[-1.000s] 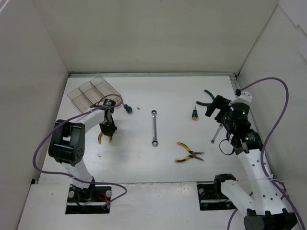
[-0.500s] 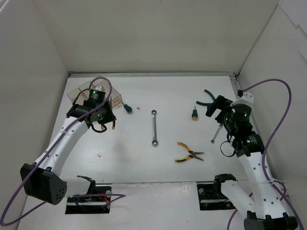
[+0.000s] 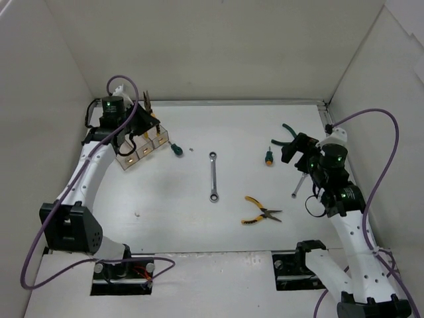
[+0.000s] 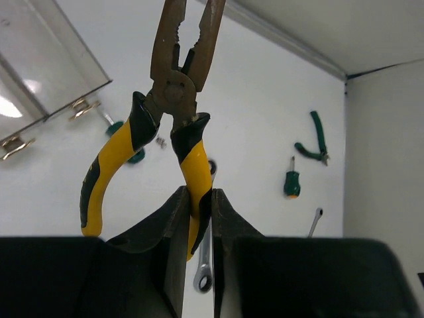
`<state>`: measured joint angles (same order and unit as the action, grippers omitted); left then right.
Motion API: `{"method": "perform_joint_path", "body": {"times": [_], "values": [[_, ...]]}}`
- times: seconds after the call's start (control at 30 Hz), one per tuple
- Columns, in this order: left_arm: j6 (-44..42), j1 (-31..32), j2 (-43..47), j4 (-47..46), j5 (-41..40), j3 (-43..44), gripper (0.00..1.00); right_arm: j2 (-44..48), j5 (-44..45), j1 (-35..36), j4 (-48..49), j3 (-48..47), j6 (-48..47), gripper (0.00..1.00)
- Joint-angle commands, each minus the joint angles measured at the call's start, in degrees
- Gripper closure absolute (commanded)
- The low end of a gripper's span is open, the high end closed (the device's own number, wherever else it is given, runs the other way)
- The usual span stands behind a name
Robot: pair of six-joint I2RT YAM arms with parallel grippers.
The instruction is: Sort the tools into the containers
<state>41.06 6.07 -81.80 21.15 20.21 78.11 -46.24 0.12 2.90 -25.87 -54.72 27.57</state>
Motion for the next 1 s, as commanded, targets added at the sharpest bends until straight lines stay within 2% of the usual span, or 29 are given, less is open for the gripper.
{"method": "perform_joint_path", "body": {"times": [0.0, 0.2, 0.33, 0.57, 0.97], "values": [[5.3, -1.3, -2.9, -22.6, 6.5, 2.7, 1.0, 2.9, -1.2, -0.4, 2.2, -0.3, -0.1, 0.02], [15.7, -3.9, -11.6, -40.3, 10.4, 3.4, 1.0, 5.5, -2.1, -0.4, 1.3, 1.0, -0.2, 0.02], [18.2, -4.9, -16.1, -43.6, 10.0, 6.1, 1.0, 6.3, -3.2, -0.3, 0.8, 1.2, -0.8, 0.02], [25.0, -7.9, -21.3, -55.2, 8.7, 3.0, 1.0, 7.7, -2.1, -0.3, -0.7, 1.3, -2.4, 0.02], [29.8, -10.1, -27.4, -59.4, 7.4, -1.5, 1.0, 8.4, 1.3, -0.4, -2.4, 1.3, -4.1, 0.02]]}}
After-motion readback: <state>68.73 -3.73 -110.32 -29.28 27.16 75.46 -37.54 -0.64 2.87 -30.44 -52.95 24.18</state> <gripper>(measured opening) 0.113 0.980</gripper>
